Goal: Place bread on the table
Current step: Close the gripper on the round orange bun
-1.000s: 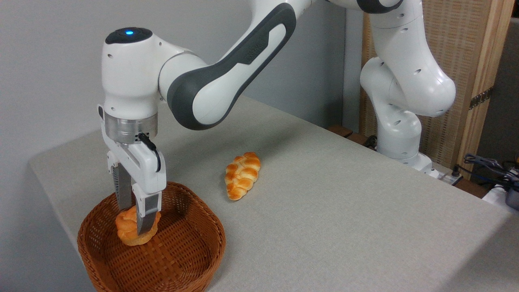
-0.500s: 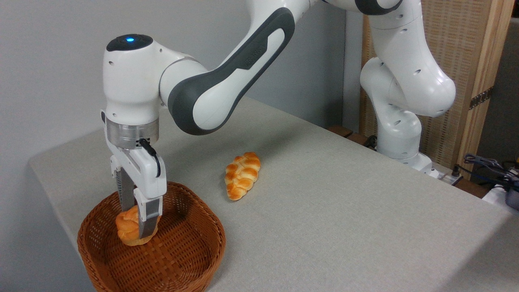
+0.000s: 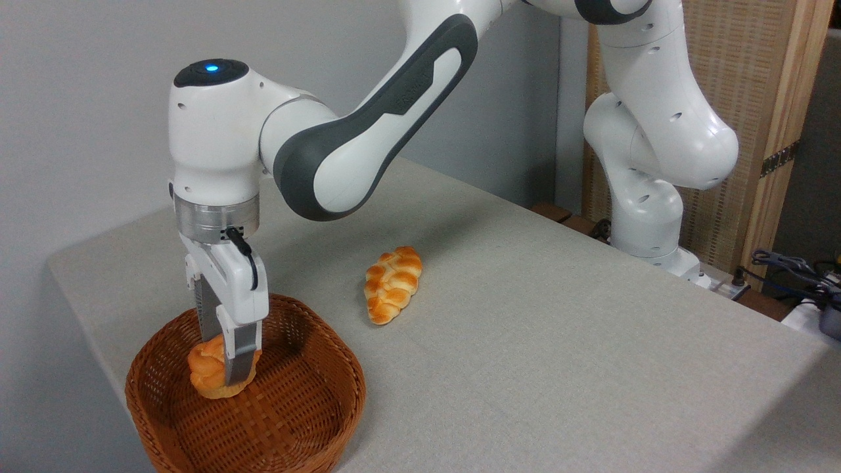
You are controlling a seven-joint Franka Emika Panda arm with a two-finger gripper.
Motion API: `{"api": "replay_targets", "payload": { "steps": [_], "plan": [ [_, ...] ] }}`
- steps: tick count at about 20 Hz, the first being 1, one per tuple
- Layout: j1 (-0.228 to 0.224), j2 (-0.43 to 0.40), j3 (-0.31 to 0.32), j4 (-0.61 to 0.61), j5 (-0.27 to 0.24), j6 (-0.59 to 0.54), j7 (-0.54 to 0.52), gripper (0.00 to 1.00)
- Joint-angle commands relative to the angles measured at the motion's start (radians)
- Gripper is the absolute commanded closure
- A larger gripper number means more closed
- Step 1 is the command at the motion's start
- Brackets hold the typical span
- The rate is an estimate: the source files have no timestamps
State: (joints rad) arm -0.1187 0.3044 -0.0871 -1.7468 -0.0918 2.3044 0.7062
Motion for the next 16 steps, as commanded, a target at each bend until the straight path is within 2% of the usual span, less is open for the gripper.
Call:
{"api": "replay_targets", "payload": {
  "steps": [1, 7, 10, 13, 16],
  "plan": [
    [0.007, -0.008, -0.005, -0.016, 0.010, 0.018, 0.018, 0.67],
    [0.008, -0.018, -0.003, -0.014, 0.010, 0.014, 0.018, 0.67],
    [0.033, -0.041, -0.003, -0.014, 0.009, -0.003, 0.016, 0.66],
    [0.036, -0.100, 0.003, -0.014, 0.007, -0.081, 0.016, 0.66],
    [0.037, -0.185, 0.016, -0.016, 0.009, -0.213, 0.028, 0.61]
  ]
}}
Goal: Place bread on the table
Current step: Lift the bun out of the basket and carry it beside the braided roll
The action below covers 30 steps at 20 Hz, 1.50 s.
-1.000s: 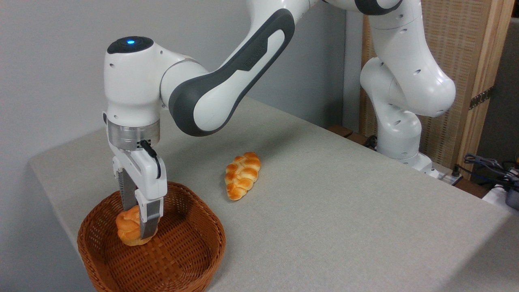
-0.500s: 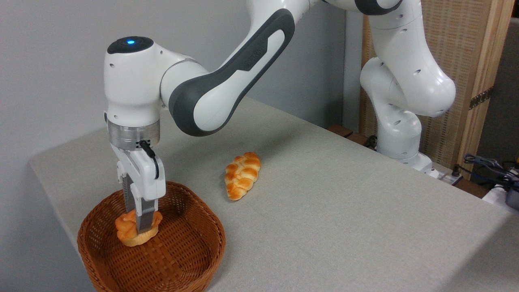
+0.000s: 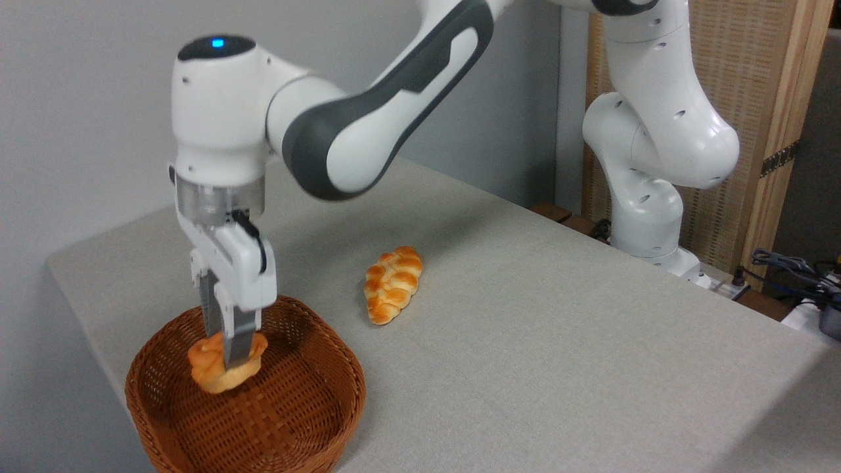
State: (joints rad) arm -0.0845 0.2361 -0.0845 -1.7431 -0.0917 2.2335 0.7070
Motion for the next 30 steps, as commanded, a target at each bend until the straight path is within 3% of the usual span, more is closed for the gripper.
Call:
{"api": "replay_targets", "payload": {
  "steps": [1, 4, 7, 10, 15, 18, 20, 24, 27, 30],
  "plan": [
    [0.003, -0.145, 0.023, -0.021, 0.009, -0.213, 0.061, 0.57],
    [0.003, -0.227, 0.028, -0.067, 0.009, -0.346, 0.165, 0.57],
    [0.002, -0.316, 0.032, -0.168, 0.009, -0.359, 0.252, 0.56],
    [0.000, -0.380, 0.040, -0.278, 0.010, -0.361, 0.403, 0.51],
    [0.000, -0.386, 0.046, -0.355, 0.072, -0.362, 0.607, 0.44],
    [-0.001, -0.385, 0.091, -0.410, 0.099, -0.359, 0.774, 0.33],
    [-0.001, -0.383, 0.123, -0.418, 0.101, -0.357, 0.842, 0.32],
    [-0.001, -0.379, 0.152, -0.421, 0.119, -0.353, 0.868, 0.22],
    [-0.001, -0.377, 0.176, -0.421, 0.148, -0.350, 0.868, 0.00],
    [0.000, -0.376, 0.177, -0.420, 0.150, -0.350, 0.867, 0.00]
  ]
}}
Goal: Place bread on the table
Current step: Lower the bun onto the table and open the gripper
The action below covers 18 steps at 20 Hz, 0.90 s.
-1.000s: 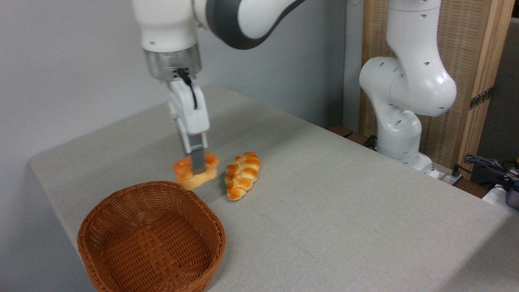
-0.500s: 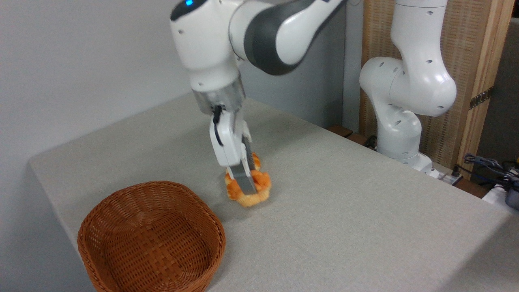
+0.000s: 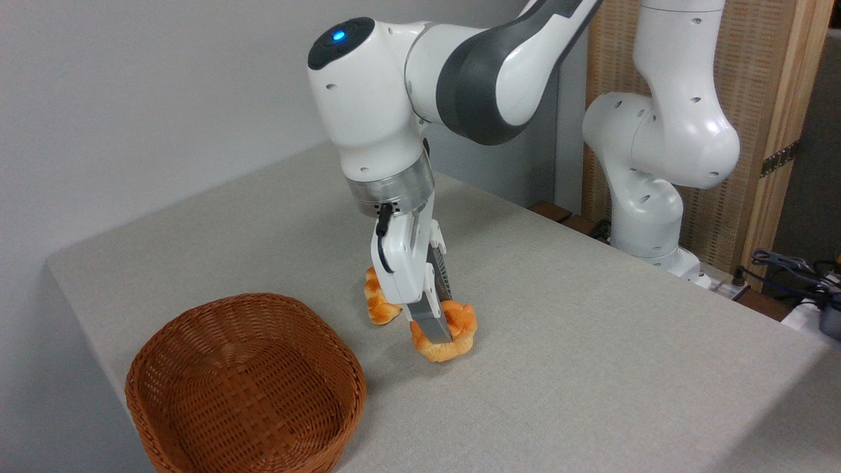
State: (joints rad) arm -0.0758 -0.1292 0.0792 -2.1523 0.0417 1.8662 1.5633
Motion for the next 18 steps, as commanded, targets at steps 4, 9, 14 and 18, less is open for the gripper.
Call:
{"api": "replay_targets", "payload": {
  "steps": [4, 9, 14, 18],
  "plan": [
    [-0.010, -0.007, 0.019, -0.011, 0.017, 0.025, 0.011, 0.00],
    [-0.010, -0.009, 0.019, 0.000, 0.001, 0.027, 0.003, 0.00],
    [-0.010, -0.010, 0.019, 0.051, -0.120, 0.013, -0.032, 0.00],
    [-0.010, -0.010, 0.030, 0.129, -0.215, 0.001, -0.133, 0.00]
  ]
}}
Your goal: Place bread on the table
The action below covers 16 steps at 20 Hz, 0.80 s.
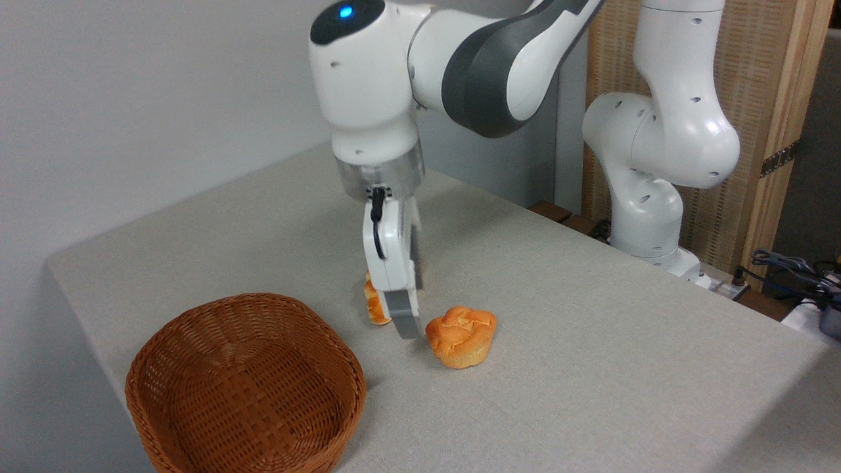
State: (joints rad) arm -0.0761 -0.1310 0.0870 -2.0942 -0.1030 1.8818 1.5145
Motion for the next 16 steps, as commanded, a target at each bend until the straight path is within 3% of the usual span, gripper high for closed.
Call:
{"api": "replay_targets", "payload": {
  "steps": [1, 8, 16],
  "plan": [
    [-0.011, -0.007, 0.022, 0.101, -0.072, -0.032, -0.123, 0.00],
    [-0.014, -0.004, 0.022, 0.213, -0.072, -0.078, -0.319, 0.00],
    [-0.013, 0.059, 0.025, 0.411, -0.060, -0.250, -0.623, 0.00]
  ]
}}
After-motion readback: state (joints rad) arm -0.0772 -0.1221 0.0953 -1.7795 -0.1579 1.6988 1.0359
